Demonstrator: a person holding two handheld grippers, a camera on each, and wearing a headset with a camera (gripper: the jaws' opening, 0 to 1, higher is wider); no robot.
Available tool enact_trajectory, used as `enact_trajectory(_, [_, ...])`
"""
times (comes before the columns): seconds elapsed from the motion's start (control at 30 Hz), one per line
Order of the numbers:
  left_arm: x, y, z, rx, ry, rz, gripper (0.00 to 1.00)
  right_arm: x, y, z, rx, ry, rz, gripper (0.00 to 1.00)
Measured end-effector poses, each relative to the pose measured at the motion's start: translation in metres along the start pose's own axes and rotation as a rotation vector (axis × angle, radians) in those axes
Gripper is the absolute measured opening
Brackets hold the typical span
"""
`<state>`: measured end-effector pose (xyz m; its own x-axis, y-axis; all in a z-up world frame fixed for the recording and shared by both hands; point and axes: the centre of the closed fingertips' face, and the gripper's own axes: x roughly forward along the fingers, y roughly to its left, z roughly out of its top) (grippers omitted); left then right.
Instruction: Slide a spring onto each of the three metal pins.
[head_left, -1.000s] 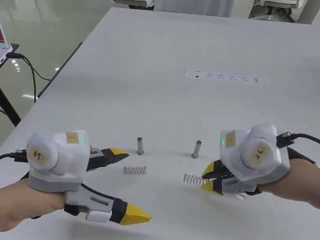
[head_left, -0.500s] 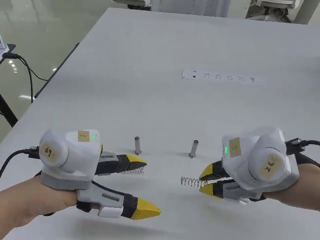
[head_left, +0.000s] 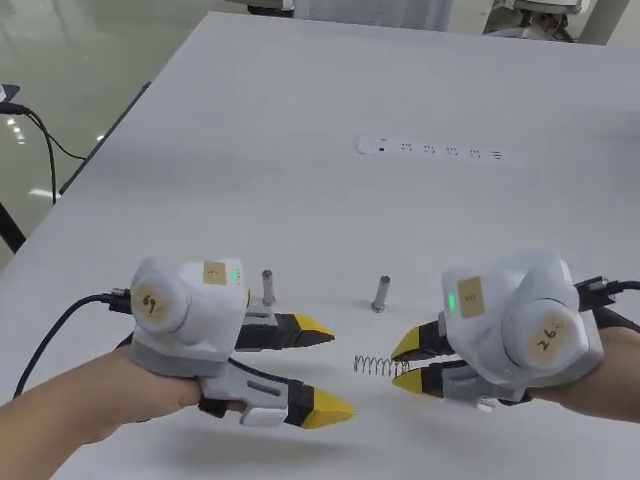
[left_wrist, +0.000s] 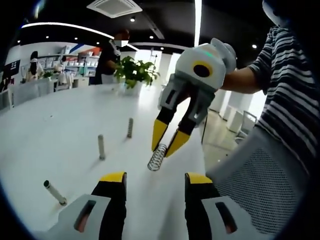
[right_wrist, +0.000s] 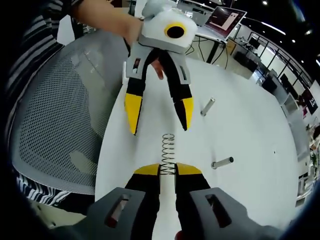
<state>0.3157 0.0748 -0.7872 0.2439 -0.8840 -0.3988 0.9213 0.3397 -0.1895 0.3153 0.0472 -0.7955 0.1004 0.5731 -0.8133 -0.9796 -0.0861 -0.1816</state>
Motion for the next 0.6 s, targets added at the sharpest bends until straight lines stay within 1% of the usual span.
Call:
enact_trajectory(0.13, [0.002, 0.000, 0.005, 0.021, -0.019, -0.001, 0.30, -0.001, 0.001, 0.002, -0.002, -0.005, 0.000, 0.08])
enact_trajectory(0.23, [0.004, 0.001, 0.010, 0.026, -0.038, 0.002, 0.24, -0.002, 0.002, 0.003, -0.008, -0.006, 0.004, 0.08])
enact_trajectory(0.33, [0.006, -0.001, 0.013, 0.020, -0.052, -0.009, 0.20, -0.003, 0.003, 0.005, -0.014, -0.012, 0.006, 0.08])
enact_trajectory(0.43, [0.007, -0.002, 0.014, 0.024, -0.056, -0.016, 0.16, -0.003, 0.003, 0.005, -0.018, -0.011, 0.006, 0.08])
enact_trajectory(0.6, [0.009, -0.004, 0.016, 0.029, -0.063, -0.026, 0.12, -0.004, 0.002, 0.006, -0.019, -0.014, 0.003, 0.08])
